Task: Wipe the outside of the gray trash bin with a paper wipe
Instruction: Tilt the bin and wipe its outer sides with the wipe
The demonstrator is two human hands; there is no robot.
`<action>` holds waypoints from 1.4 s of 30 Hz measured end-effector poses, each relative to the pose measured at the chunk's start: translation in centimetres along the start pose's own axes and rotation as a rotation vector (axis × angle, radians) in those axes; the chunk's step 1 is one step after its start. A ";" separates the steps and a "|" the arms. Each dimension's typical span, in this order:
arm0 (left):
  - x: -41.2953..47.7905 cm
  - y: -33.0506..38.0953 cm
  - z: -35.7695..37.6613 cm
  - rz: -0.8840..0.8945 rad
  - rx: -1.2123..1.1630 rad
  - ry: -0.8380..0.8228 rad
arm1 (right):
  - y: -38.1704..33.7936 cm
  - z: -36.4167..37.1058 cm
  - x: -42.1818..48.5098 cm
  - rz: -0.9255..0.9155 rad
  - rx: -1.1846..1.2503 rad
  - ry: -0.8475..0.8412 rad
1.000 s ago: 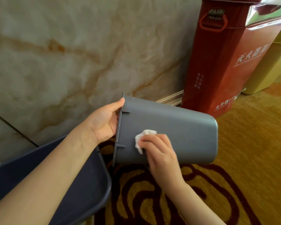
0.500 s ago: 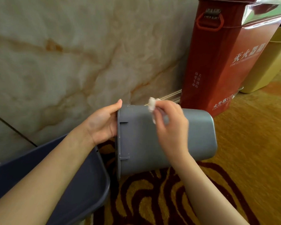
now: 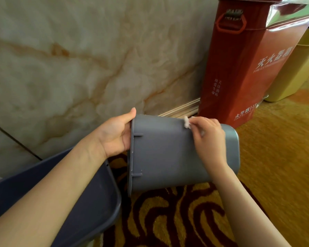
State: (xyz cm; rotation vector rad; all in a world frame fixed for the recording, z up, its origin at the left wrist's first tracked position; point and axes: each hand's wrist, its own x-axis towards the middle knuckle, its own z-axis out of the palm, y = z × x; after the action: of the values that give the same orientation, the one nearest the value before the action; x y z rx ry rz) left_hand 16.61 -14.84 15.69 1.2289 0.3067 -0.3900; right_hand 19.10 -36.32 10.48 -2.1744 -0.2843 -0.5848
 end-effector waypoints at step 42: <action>-1.1 -0.6 0.6 -0.072 -0.071 -0.100 | -7.8 2.9 -1.8 -0.378 0.184 -0.133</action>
State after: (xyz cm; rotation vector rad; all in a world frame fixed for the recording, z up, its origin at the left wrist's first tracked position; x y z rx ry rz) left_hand 15.35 -15.46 15.84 1.1273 0.2774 -0.4967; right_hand 15.40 -29.20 13.36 -1.9941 -0.8014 -0.5942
